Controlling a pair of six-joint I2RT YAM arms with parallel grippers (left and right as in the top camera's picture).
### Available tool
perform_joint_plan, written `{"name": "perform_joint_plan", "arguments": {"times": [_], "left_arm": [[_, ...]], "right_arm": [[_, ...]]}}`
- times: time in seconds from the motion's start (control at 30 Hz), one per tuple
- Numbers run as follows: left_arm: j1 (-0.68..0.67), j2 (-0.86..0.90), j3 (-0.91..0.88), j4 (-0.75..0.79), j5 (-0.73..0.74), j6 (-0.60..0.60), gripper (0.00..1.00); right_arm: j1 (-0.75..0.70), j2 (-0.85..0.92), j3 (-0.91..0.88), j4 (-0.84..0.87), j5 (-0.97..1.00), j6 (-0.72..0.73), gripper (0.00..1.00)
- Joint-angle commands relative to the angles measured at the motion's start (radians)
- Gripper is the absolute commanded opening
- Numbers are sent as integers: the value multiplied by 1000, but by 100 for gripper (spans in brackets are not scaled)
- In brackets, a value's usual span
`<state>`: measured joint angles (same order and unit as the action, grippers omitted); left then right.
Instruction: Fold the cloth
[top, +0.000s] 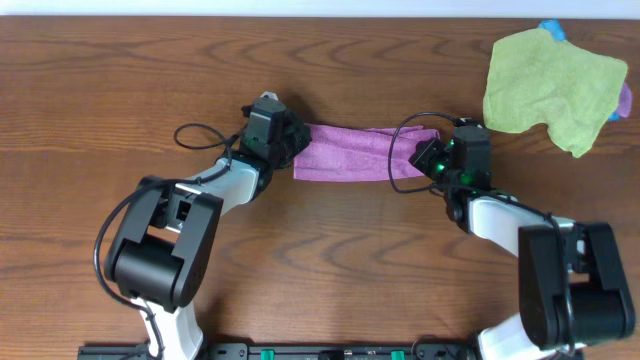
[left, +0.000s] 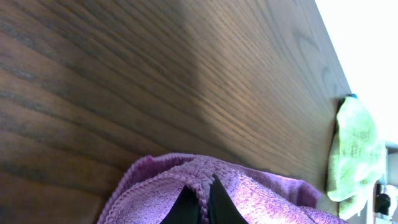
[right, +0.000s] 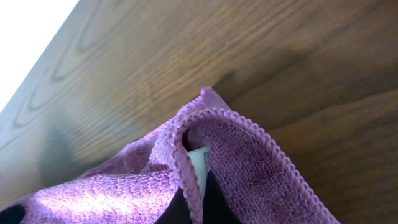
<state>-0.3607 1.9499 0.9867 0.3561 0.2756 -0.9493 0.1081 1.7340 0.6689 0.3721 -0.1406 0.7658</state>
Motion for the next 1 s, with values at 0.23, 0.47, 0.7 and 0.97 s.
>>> {"name": "perform_joint_plan", "arguments": {"times": [0.23, 0.47, 0.7, 0.97], "left_arm": [[7, 25, 26, -47, -37, 38, 6], [7, 25, 26, -56, -39, 56, 57], [18, 16, 26, -43, 10, 90, 73], [74, -46, 26, -51, 119, 151, 88]], "right_arm": [[5, 35, 24, 14, 36, -50, 1], [5, 35, 25, 14, 23, -50, 41], [4, 7, 25, 10, -68, -49, 99], [3, -181, 25, -145, -50, -49, 99]]}}
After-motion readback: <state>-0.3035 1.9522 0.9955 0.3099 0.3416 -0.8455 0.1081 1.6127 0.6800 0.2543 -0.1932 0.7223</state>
